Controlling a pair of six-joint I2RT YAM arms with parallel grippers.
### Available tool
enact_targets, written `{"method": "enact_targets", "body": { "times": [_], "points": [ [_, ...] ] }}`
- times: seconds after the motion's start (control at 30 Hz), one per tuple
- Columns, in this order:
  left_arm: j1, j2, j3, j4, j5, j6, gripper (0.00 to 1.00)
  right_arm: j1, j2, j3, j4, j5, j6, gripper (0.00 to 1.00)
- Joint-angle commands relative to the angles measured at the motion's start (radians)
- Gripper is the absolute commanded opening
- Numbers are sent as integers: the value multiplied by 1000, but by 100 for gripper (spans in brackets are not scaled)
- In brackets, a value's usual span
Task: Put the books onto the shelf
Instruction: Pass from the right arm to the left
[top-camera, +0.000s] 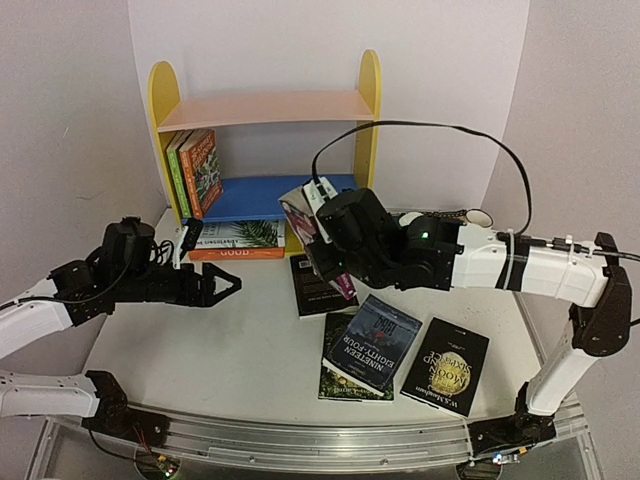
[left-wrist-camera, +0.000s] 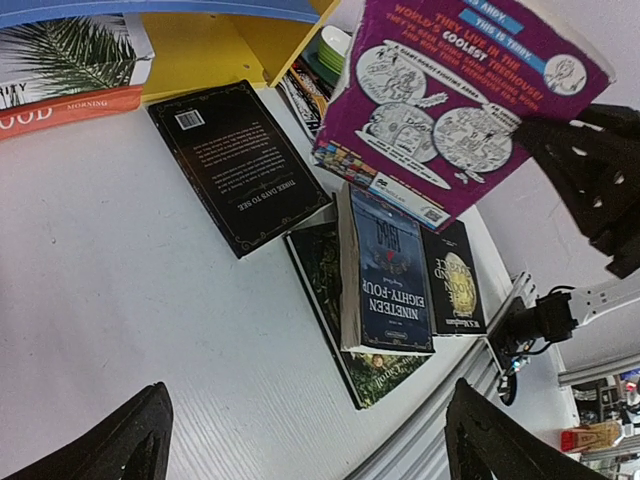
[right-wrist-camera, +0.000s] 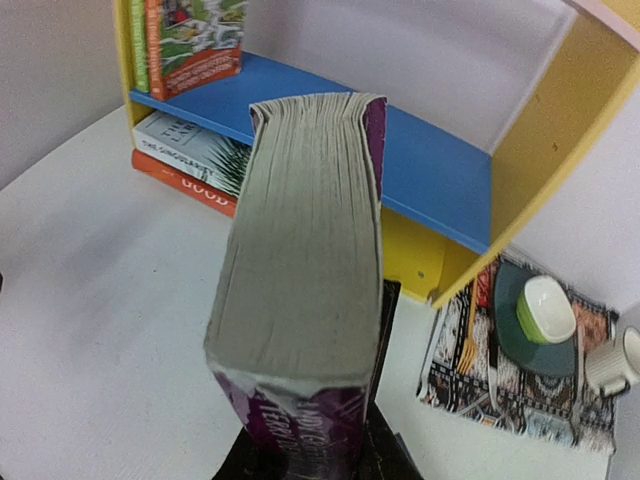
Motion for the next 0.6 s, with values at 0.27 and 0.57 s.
{"method": "enact_targets", "body": {
  "times": [0.27, 0.57],
  "points": [
    [-298, 247, 106, 222, -473, 179, 98, -25, 17, 173, -338, 102, 772, 0],
    [-355, 430, 222, 278, -329, 305, 100, -44, 34, 164, -421, 32, 1118, 0]
  ]
}}
